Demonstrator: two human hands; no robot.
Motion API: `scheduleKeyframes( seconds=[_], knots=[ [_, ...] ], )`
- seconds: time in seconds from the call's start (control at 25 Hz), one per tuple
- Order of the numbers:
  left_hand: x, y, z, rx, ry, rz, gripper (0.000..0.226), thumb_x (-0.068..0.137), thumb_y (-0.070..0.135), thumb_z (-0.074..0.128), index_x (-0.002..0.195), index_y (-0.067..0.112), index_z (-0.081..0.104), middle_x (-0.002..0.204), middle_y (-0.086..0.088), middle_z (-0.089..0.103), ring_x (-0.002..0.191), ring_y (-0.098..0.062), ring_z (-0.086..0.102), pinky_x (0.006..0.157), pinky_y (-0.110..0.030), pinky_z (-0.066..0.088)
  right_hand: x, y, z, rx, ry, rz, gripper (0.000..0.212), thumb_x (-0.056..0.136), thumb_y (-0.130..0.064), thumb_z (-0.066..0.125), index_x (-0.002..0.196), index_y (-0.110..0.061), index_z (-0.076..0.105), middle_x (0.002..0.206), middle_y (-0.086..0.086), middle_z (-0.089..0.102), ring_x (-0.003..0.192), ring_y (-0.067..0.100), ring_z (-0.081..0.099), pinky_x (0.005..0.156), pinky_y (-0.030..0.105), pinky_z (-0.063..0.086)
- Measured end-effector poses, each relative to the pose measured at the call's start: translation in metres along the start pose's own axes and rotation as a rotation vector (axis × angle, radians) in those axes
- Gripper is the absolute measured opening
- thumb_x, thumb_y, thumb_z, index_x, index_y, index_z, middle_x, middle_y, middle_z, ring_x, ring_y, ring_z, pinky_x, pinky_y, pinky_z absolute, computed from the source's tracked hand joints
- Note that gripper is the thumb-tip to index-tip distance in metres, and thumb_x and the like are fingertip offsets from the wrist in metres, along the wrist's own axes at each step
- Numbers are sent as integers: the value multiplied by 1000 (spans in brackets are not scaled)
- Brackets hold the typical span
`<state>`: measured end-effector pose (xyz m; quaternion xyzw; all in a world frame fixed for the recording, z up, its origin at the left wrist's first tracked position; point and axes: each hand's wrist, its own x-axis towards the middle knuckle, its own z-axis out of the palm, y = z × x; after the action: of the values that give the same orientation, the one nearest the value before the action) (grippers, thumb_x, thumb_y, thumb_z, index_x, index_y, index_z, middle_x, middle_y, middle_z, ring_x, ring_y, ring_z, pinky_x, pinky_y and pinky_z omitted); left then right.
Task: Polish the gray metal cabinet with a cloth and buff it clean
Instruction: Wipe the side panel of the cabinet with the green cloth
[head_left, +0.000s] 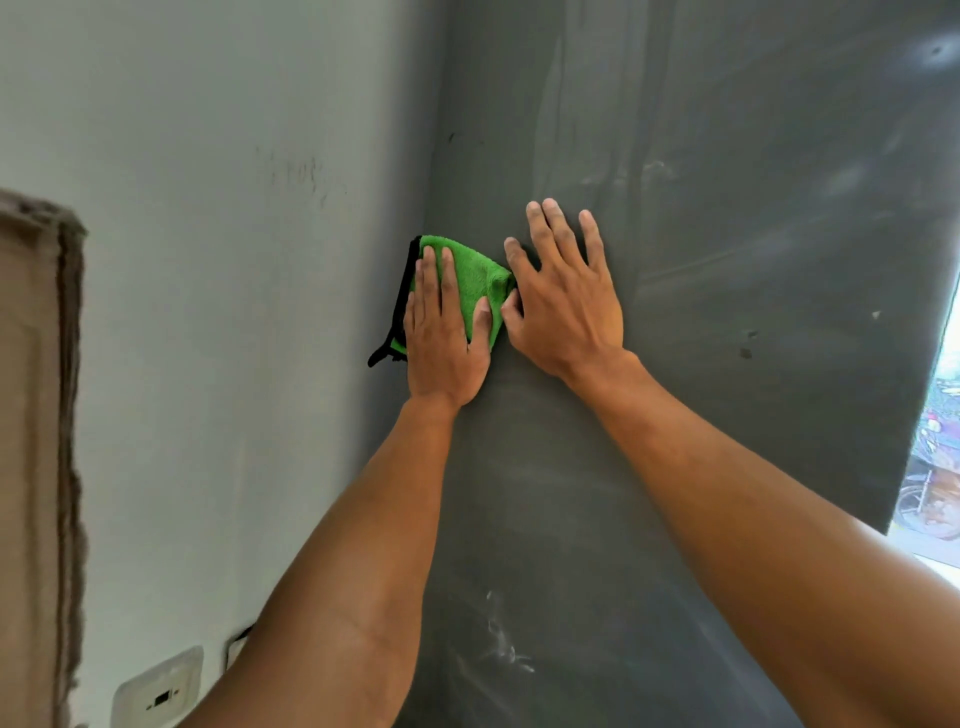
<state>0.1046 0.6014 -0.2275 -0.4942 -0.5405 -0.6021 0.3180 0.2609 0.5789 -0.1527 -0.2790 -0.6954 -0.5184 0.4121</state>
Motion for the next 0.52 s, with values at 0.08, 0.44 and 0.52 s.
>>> scheduleKeyframes(
  seconds=[0.08, 0.44, 0.52],
  knots=[
    [-8, -3, 1, -8, -1, -9, 74, 104, 53, 24, 164, 13, 9, 173, -8, 5, 159, -22, 3, 128, -46, 14, -5, -6, 2, 12, 11, -10, 58, 90, -34, 38, 139, -8, 56, 159, 24, 33, 152, 36, 25, 124, 57, 15],
    [-37, -15, 6, 3, 19, -21, 74, 103, 52, 24, 164, 10, 15, 171, -12, 11, 159, -25, 10, 127, -47, 17, -46, -29, 4, 40, 12, 7, 58, 90, -33, 35, 136, -8, 59, 158, 23, 36, 151, 37, 26, 124, 56, 15],
    [-59, -20, 8, 13, 17, -36, 74, 103, 51, 25, 163, 9, 16, 171, -12, 12, 159, -26, 11, 126, -48, 18, -59, -37, 7, 55, -36, -31, 61, 91, -35, 30, 136, -7, 58, 159, 24, 35, 152, 37, 25, 124, 57, 14]
  ],
)
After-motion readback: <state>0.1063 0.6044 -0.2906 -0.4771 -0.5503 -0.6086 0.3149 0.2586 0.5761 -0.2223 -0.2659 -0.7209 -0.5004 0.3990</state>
